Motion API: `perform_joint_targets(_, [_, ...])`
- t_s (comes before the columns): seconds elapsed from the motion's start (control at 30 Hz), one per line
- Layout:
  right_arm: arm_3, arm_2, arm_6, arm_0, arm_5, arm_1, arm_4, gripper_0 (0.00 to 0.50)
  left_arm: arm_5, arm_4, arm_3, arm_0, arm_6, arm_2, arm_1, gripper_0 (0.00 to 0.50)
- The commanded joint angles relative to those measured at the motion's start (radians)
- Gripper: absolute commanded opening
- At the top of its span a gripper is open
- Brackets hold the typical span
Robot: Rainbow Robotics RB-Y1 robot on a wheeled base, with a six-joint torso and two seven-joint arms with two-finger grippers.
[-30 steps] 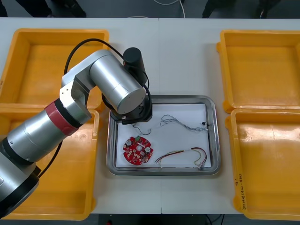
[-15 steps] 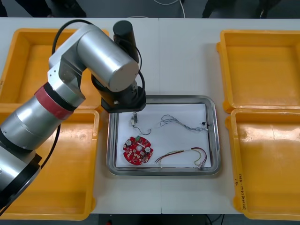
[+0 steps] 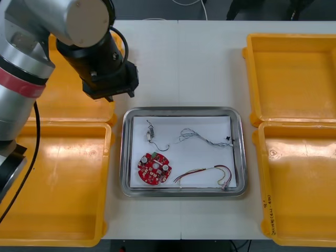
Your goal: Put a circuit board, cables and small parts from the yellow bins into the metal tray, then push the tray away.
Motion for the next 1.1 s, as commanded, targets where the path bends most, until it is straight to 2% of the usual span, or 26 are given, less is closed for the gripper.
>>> perform_joint_targets(0.03, [-0.056,-0.001,-0.051,-0.028,0.013,-0.063,-0.078,0.5,0.009,0.076,-0.039,-0.06,-0.115,0.066,0.112,0.5])
perform_joint_targets(0.27, [-0.102,0.047,-0.037,-0.06,0.011,-0.096,-0.178,0.5,0.009,0.152,-0.043,-0.052,-0.25,0.123,0.22,0.5])
perform_joint_targets(0.47, [-0.16,0.163,-0.035,-0.118,0.011,-0.115,-0.192,0.5,0.009,0.229,-0.079,-0.01,-0.283,0.175,0.309,0.5])
perform_joint_targets(0.8, [-0.225,0.351,-0.028,-0.223,-0.013,-0.113,-0.229,0.5,0.009,0.247,-0.152,0.093,-0.411,0.261,0.384,0.5])
perform_joint_targets(0.9, [-0.237,0.45,-0.017,-0.275,-0.036,-0.113,-0.238,0.5,0.009,0.255,-0.203,0.162,-0.424,0.308,0.408,0.5])
perform_joint_targets(1.0, [-0.24,0.496,-0.014,-0.295,-0.048,-0.113,-0.236,0.5,0.009,0.255,-0.231,0.194,-0.429,0.32,0.418,0.5])
perform_joint_targets(1.1, [-0.252,0.575,-0.006,-0.319,-0.068,-0.093,-0.212,0.5,0.009,0.26,-0.294,0.277,-0.431,0.363,0.436,0.5])
